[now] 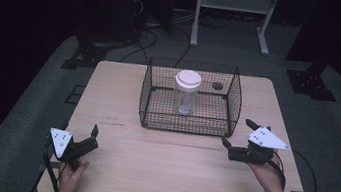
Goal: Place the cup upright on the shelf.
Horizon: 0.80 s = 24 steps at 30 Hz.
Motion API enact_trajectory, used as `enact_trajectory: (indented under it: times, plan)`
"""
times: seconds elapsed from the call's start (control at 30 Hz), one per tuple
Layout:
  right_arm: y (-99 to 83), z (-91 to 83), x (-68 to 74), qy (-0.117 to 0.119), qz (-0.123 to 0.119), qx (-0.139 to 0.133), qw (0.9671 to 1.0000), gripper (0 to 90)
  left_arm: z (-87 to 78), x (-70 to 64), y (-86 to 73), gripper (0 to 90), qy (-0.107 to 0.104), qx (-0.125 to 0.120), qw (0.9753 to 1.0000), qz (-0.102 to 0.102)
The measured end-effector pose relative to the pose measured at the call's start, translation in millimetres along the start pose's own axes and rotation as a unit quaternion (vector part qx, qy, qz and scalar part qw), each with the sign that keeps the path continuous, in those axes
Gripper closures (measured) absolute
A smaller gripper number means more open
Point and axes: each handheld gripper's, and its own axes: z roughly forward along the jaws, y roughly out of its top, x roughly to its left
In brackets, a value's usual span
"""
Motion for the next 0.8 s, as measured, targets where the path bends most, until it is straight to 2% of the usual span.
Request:
enact_trajectory:
  times: [0.47, 0.8]
  plan:
    - [-10.1, -9.1, 1.0, -0.003, 0.009, -0.002, 1.0000, 2.8, 0.0, -0.2, 0.0, 0.0, -0.001, 0.000, 1.0000, 0.001]
    - [-24.6, -17.3, 5.6, -0.006, 0.015, 0.000, 0.9999, 2.8, 0.0, -0.4, 0.0, 0.0, 0.000, 0.000, 1.0000, 0.002]
